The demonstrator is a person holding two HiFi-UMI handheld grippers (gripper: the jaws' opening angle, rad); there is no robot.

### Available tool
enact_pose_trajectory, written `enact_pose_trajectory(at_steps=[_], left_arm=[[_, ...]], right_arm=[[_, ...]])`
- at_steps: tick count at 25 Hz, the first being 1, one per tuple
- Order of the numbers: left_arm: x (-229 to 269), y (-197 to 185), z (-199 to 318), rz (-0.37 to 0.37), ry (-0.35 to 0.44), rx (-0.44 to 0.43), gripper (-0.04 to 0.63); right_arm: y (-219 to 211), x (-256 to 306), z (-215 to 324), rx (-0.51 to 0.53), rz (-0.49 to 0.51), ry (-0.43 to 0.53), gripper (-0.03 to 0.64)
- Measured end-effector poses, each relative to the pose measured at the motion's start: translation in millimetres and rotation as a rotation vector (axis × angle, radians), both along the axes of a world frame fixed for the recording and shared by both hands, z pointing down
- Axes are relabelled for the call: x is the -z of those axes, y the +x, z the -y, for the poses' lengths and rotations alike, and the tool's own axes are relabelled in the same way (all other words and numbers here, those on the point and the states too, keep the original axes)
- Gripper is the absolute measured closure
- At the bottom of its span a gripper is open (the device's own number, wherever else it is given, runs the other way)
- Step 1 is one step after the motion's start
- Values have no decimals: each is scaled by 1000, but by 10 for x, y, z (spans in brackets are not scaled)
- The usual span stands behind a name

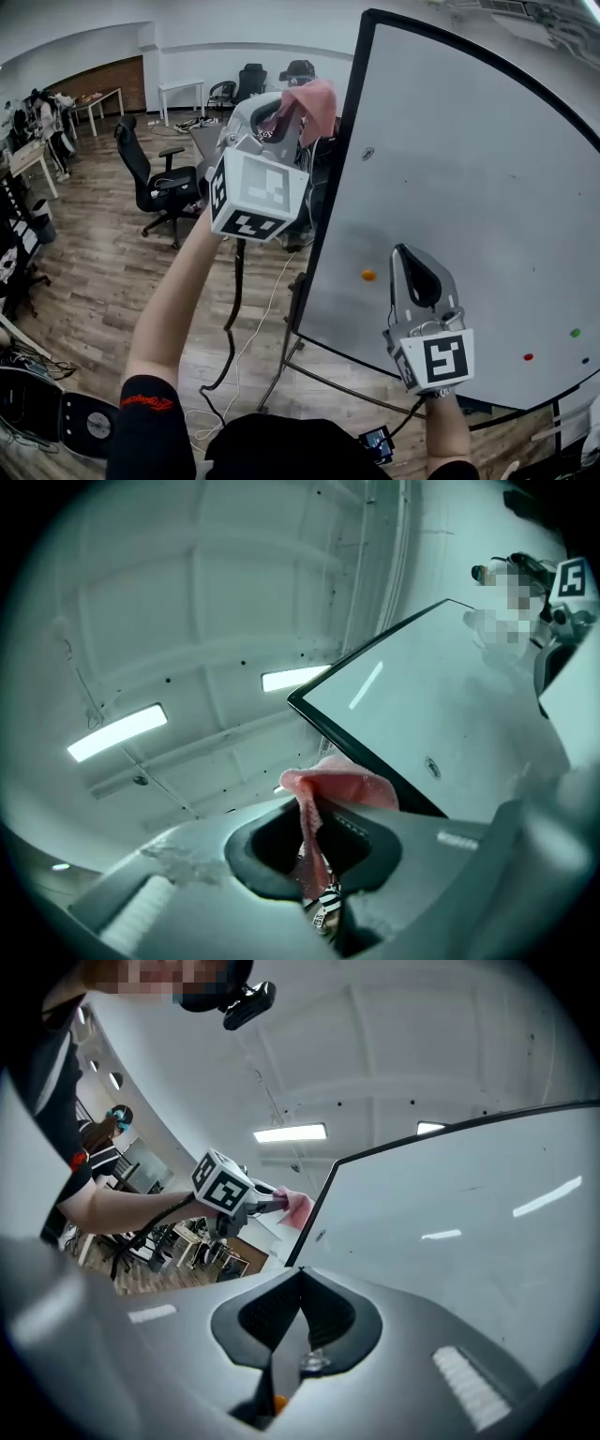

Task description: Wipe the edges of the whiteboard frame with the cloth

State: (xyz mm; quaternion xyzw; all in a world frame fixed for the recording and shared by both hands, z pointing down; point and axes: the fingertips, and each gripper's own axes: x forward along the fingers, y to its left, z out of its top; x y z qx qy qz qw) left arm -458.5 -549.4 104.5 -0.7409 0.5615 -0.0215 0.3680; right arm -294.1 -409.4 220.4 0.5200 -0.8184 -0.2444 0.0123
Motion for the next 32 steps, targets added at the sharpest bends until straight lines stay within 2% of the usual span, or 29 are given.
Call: enact_pose_trajectory(at_steps=[6, 10, 12, 14, 17, 20, 23, 27, 32], left_arm=[[-128, 32, -424, -163, -20, -149, 574], [-496, 38, -684, -279, -36, -263, 574], [-687, 2, -821, -357, -56, -295, 574], [-854, -24, -923, -401, -71, -306, 574], [-1080, 21, -1069, -410, -59, -357, 574], [-1320, 20, -1185, -426, -91, -362, 574], [-1583, 0, -1302, -471, -127, -363, 574], [-1973, 108, -1455, -475, -162, -405, 574], [-2379, 247, -1608, -485, -271, -387, 574]], right_arm=[[63, -10, 1, 34, 30, -53, 615], [115, -241, -9, 44, 55, -87, 615], [121, -335, -27, 50, 68, -98, 615], [135, -379, -43, 52, 81, -109, 615], [150, -443, -58, 54, 98, -123, 615], [128, -516, -129, 57, 109, -138, 615], [109, -627, -239, 56, 114, -157, 615], [112, -910, -326, 42, 112, -171, 615], [106, -1108, -469, 37, 128, -217, 615]])
